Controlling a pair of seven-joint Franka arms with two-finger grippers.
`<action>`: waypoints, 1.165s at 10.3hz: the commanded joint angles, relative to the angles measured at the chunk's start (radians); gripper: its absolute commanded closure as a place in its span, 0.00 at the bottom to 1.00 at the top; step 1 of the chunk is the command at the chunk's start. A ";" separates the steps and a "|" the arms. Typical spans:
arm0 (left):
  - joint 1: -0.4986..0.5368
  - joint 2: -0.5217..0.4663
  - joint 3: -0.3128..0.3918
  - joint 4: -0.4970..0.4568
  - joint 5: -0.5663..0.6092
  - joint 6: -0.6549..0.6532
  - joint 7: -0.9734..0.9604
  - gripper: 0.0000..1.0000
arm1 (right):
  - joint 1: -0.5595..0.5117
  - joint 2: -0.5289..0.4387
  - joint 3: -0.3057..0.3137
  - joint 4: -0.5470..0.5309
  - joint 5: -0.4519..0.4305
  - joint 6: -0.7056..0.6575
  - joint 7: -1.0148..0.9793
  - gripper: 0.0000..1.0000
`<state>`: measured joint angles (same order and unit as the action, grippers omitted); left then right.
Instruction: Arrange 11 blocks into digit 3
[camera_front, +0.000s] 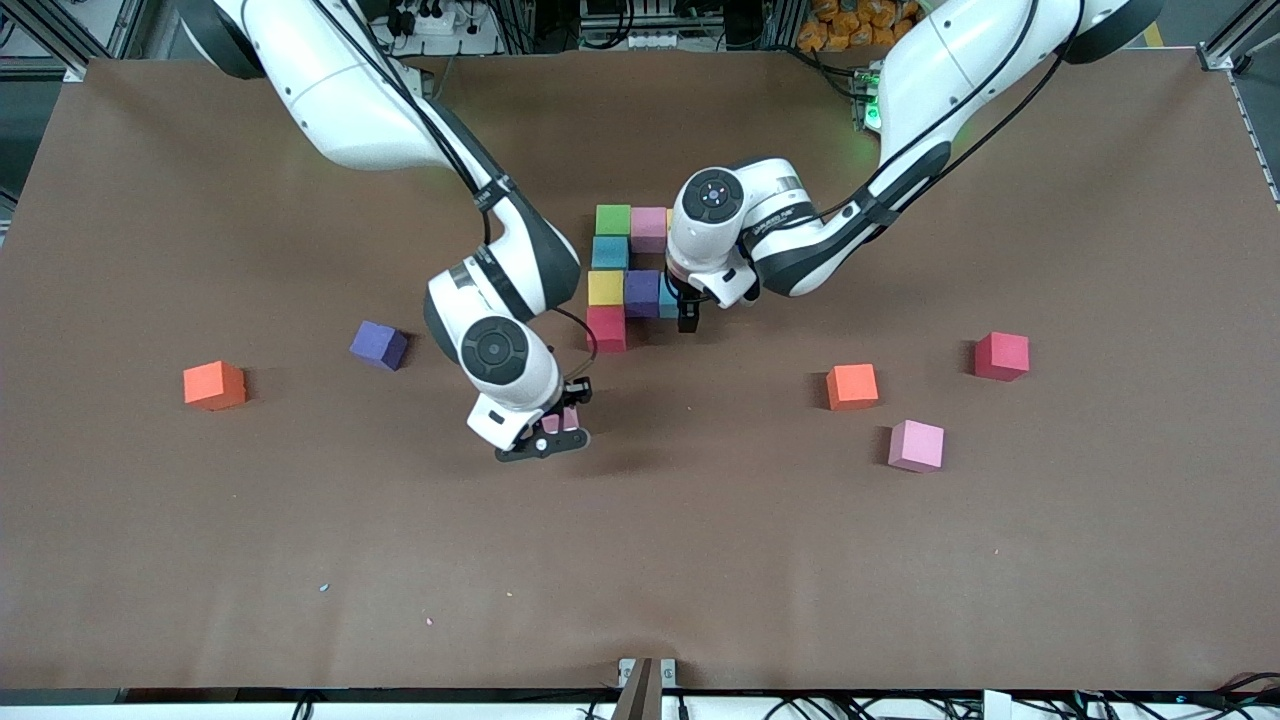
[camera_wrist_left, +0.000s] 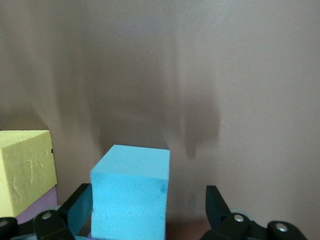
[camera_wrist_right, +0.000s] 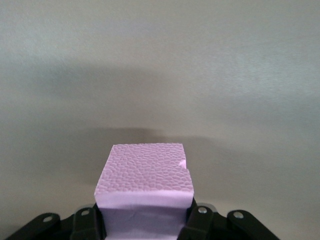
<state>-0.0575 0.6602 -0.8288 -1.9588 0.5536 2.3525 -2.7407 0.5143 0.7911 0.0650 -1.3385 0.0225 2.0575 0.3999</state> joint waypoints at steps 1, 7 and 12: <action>0.039 -0.099 -0.039 -0.019 0.028 -0.065 -0.103 0.00 | 0.038 0.080 0.003 0.111 0.011 -0.030 0.098 1.00; 0.261 -0.087 -0.151 -0.011 0.028 -0.120 0.276 0.00 | 0.095 0.085 0.003 0.075 0.020 -0.036 0.177 1.00; 0.332 -0.064 -0.106 0.035 0.042 -0.174 0.788 0.00 | 0.110 0.082 0.004 0.044 0.020 -0.065 0.227 1.00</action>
<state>0.2728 0.5890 -0.9484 -1.9590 0.5666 2.2246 -2.0586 0.6182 0.8758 0.0682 -1.2942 0.0306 2.0120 0.6056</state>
